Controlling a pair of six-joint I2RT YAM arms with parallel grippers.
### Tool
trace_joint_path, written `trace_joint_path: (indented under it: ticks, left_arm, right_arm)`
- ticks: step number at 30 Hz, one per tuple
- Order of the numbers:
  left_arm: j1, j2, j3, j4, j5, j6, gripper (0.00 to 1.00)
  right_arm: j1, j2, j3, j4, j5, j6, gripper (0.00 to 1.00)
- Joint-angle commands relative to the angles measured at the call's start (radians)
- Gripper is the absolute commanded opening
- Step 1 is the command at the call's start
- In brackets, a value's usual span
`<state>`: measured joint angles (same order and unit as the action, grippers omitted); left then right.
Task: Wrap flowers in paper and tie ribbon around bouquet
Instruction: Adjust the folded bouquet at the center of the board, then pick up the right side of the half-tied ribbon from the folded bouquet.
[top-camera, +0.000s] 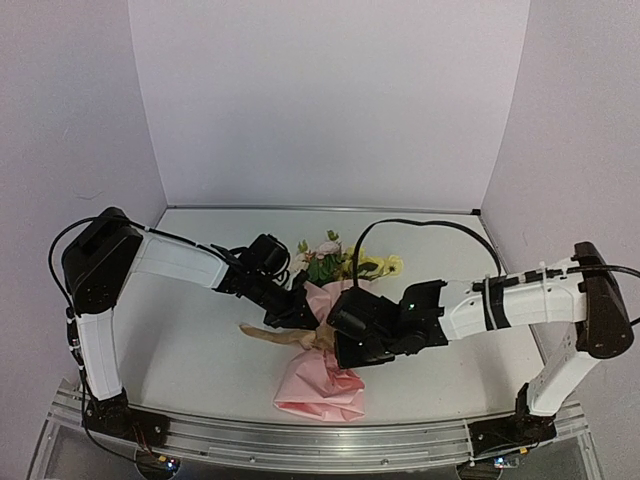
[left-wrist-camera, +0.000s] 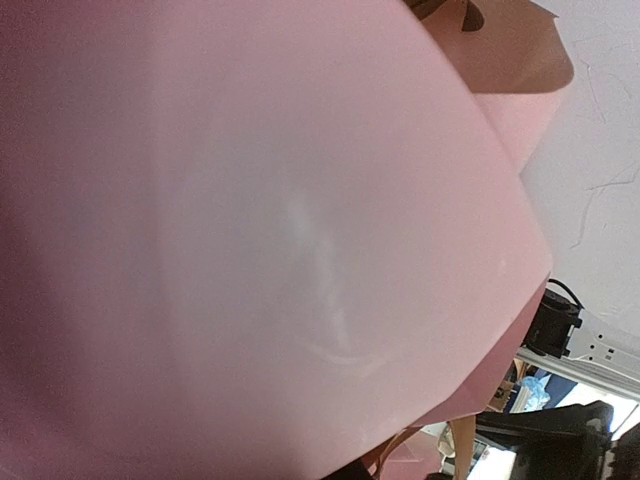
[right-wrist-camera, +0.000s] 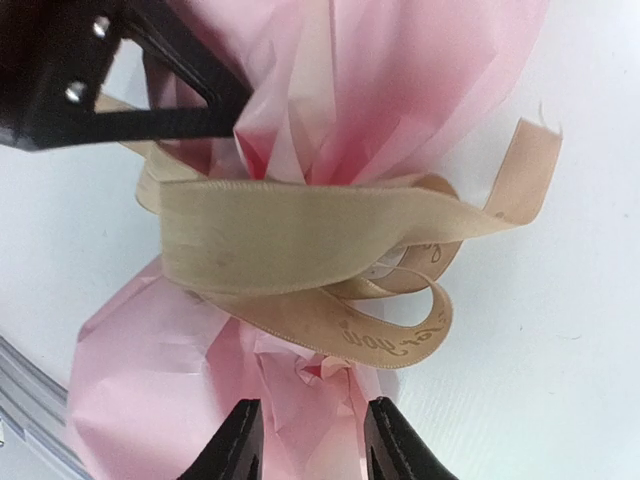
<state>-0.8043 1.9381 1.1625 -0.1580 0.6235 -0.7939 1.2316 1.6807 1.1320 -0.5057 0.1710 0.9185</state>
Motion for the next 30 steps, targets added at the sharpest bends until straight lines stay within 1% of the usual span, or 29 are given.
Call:
trace_joint_path:
  ticks: [1, 4, 6, 9, 11, 16, 19, 22, 26, 30]
  left_arm:
    - [0.002, -0.018, 0.011, -0.021, -0.024, 0.030, 0.05]
    - [0.002, -0.025, 0.013, -0.026, -0.025, 0.034, 0.05]
    - [0.002, -0.026, 0.017, -0.028, -0.027, 0.037, 0.05]
    - [0.002, -0.028, 0.018, -0.028, -0.025, 0.039, 0.05]
    - [0.001, -0.027, 0.022, -0.029, -0.022, 0.040, 0.05]
    - [0.002, -0.031, 0.029, -0.035, -0.022, 0.048, 0.05]
    - [0.002, -0.031, 0.034, -0.039, -0.021, 0.050, 0.05]
    - [0.002, -0.036, 0.031, -0.038, -0.021, 0.053, 0.05]
    - [0.002, -0.038, 0.033, -0.037, -0.018, 0.056, 0.05]
    - [0.002, -0.044, 0.036, -0.039, -0.018, 0.059, 0.05]
  right_arm:
    - [0.004, -0.056, 0.004, -0.071, 0.083, 0.000, 0.38]
    - [-0.015, -0.080, -0.009, -0.081, 0.091, 0.023, 0.39]
    - [-0.051, -0.095, -0.044, -0.083, 0.081, 0.062, 0.41]
    - [-0.090, -0.102, -0.065, -0.082, 0.091, 0.085, 0.51]
    - [-0.119, -0.101, -0.075, -0.070, 0.090, 0.102, 0.54]
    - [-0.224, -0.119, -0.194, 0.131, -0.024, 0.185, 0.55]
    - [-0.262, -0.114, -0.233, 0.203, -0.059, 0.273, 0.61]
    - [-0.288, -0.111, -0.278, 0.286, -0.077, 0.355, 0.69]
    - [-0.318, -0.081, -0.316, 0.397, -0.112, 0.424, 0.69]
    - [-0.325, -0.043, -0.315, 0.455, -0.148, 0.470, 0.65]
